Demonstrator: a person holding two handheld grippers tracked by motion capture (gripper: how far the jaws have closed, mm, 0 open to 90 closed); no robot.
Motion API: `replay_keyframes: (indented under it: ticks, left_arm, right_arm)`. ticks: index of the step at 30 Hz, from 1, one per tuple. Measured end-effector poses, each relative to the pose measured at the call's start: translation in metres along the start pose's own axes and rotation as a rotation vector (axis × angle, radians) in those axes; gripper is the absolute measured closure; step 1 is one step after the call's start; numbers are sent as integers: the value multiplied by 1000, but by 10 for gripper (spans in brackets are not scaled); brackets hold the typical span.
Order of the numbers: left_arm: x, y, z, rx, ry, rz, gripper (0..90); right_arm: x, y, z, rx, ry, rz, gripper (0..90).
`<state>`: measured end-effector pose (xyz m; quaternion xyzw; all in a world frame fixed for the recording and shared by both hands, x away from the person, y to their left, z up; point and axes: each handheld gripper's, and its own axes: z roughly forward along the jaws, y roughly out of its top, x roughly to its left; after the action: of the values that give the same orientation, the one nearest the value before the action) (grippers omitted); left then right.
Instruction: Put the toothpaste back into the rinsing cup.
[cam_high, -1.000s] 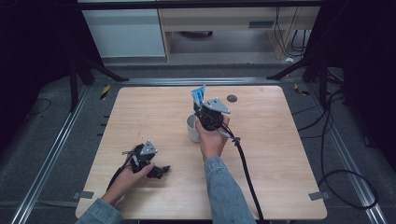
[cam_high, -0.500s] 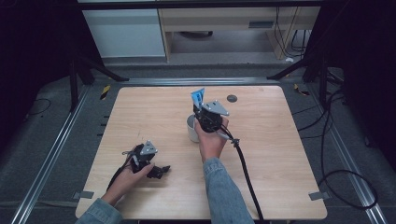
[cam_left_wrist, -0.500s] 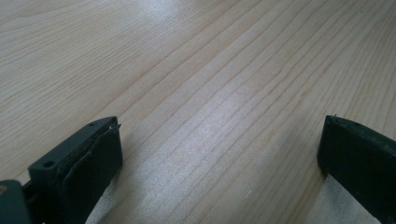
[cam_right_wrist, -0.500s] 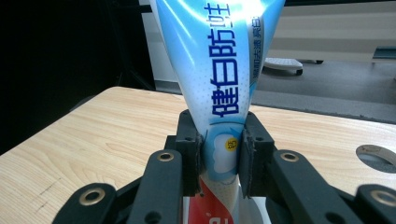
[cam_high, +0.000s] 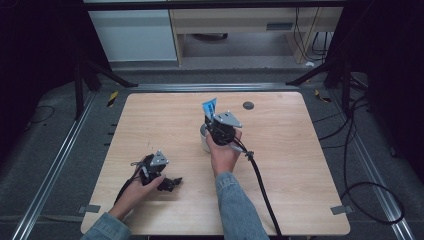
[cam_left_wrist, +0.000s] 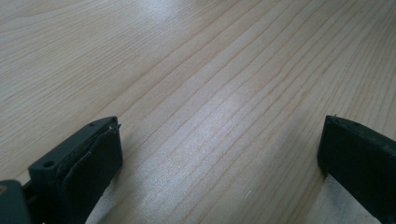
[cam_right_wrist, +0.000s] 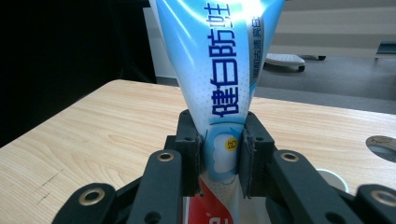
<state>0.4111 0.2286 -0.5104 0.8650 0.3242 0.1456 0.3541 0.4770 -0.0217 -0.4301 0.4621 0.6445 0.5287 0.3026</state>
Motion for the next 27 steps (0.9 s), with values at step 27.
replay_keyframes:
  ticks: [27]
  left_arm:
    - [0,0,0,0,0,0,0]
  right_arm:
    - [-11,-3,2,41,33,57,712]
